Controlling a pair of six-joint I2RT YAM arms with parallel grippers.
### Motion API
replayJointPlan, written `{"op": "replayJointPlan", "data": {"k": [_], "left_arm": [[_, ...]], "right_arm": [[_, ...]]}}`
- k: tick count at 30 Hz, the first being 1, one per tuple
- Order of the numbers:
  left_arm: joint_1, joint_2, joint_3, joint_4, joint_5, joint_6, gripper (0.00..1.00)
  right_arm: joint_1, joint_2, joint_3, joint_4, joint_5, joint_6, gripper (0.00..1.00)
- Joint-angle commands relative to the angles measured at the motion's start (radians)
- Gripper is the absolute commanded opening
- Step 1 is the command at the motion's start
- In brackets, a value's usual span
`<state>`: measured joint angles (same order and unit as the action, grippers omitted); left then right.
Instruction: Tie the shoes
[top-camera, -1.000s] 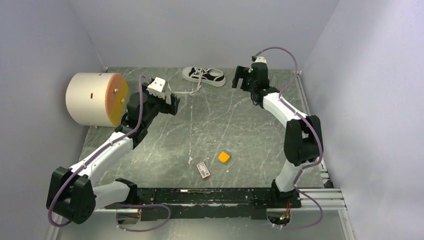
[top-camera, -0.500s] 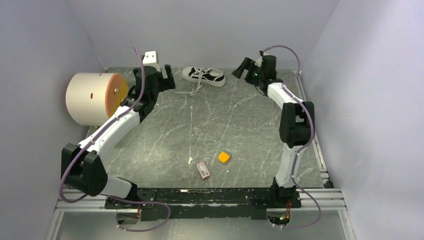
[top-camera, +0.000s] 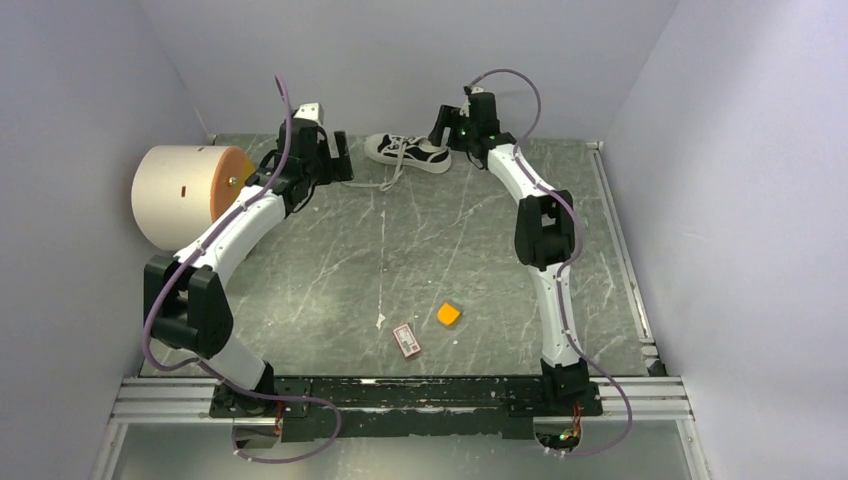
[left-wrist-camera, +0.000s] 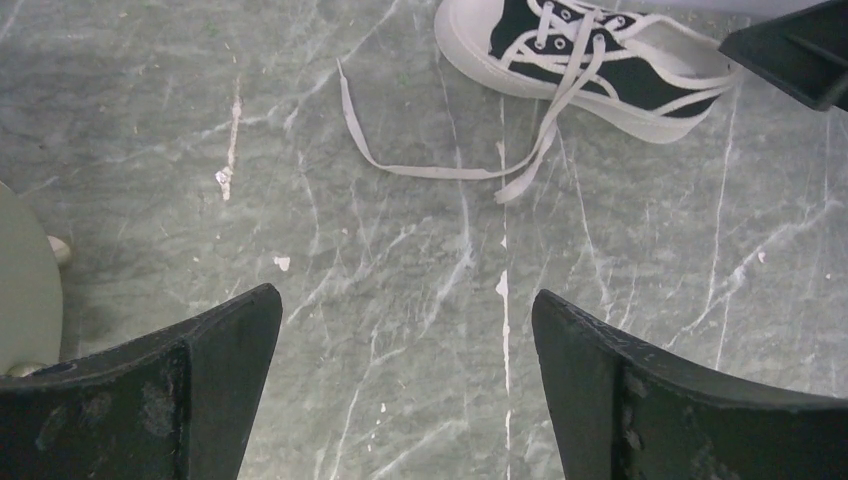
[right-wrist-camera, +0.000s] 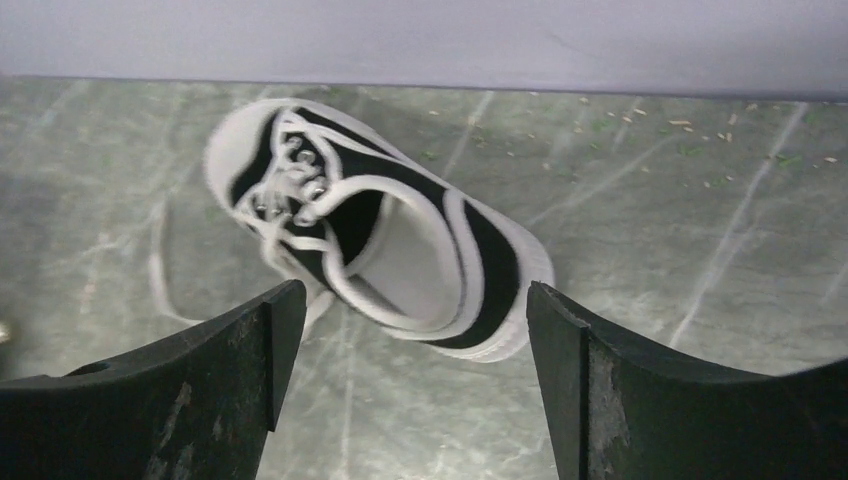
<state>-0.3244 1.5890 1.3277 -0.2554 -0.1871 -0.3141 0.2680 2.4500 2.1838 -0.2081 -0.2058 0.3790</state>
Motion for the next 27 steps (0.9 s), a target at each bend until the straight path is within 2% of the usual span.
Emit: {"op": "replayJointPlan", "data": {"k": [1, 6, 13, 18, 20, 22, 27], "left_arm": [[0.002, 0.005, 0.031, -0.038, 0.051, 0.014, 1.0], [0.002, -0.023, -0.002, -0.05, 0.065, 0.019, 1.0], [0.002, -0.067, -0.042, -0.099, 0.136, -0.005, 1.0], [0.002, -0.128, -0.077, -0.143, 0.19, -0.007, 1.0], [0.002, -0.138, -0.066, -0.196, 0.21, -0.025, 1.0], [0.002, -0.143, -0.057, -0.24, 0.229, -0.035, 1.0], [0.002, -0.206, -0.09, -0.279, 0.298, -0.056, 1.0]], "right_arm": [[0.007, 0.062, 0.096, -0.114, 0.099, -0.131, 0.83], [0.009, 0.114, 0.131, -0.113, 0.131, -0.206, 0.74], [0.038, 0.156, 0.167, -0.113, 0.15, -0.229, 0.55], [0.073, 0.132, 0.154, -0.203, 0.177, -0.206, 0.22], [0.093, 0.087, 0.114, -0.251, 0.213, -0.177, 0.1], [0.118, 0.027, 0.05, -0.301, 0.277, -0.14, 0.02], [0.187, -0.176, -0.192, -0.393, 0.376, 0.03, 0.0]]}}
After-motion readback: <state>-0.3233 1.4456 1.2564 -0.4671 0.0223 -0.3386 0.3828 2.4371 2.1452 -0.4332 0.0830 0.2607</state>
